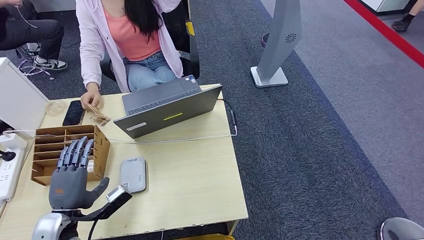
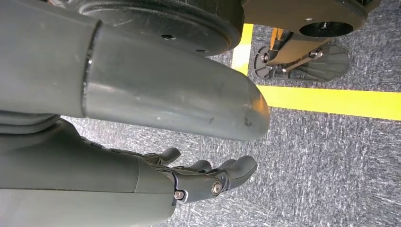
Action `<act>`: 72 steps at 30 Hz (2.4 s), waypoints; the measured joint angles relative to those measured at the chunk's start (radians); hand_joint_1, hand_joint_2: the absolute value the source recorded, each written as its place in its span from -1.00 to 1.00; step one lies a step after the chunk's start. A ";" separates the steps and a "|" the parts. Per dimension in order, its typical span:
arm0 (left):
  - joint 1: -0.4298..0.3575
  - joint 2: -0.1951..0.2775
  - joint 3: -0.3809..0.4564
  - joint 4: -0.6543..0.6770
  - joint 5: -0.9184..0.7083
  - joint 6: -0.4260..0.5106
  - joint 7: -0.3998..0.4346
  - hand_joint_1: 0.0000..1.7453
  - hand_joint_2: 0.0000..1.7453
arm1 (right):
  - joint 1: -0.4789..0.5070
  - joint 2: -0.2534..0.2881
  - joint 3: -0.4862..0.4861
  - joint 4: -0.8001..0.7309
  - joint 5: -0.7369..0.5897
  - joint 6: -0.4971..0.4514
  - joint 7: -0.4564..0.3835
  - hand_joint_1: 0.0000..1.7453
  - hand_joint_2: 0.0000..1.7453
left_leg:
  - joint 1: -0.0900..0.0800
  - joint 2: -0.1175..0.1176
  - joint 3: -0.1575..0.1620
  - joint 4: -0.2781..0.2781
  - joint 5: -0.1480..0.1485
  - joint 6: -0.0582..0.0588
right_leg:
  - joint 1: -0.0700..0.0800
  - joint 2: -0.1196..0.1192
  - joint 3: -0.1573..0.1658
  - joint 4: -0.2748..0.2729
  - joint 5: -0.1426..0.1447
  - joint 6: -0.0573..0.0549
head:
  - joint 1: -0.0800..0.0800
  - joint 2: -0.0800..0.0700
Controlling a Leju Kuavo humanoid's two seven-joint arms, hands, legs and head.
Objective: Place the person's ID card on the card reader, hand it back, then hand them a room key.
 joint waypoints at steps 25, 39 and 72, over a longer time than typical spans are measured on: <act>0.035 0.025 0.028 0.022 0.023 -0.027 0.058 -1.00 1.00 | 0.000 0.000 -0.015 0.000 0.034 0.008 -0.002 -1.00 -1.00 | 0.000 0.000 -0.001 0.000 0.000 0.000 | 0.000 0.000 0.000 0.000 0.000 0.000 | 0.000 0.000; -0.009 0.025 0.137 0.105 0.026 -0.005 0.060 -1.00 1.00 | 0.000 0.000 -0.015 0.000 0.063 0.021 0.001 -1.00 -1.00 | 0.000 0.000 -0.001 0.000 0.000 0.000 | 0.000 0.000 0.000 0.000 0.000 0.000 | 0.000 0.000; -0.022 0.027 0.220 0.185 0.025 0.005 0.069 -1.00 1.00 | 0.000 0.000 -0.015 0.000 0.100 0.035 0.006 -1.00 -1.00 | 0.000 0.000 -0.001 0.000 0.000 0.000 | 0.000 0.000 0.000 0.000 0.000 0.000 | 0.000 0.000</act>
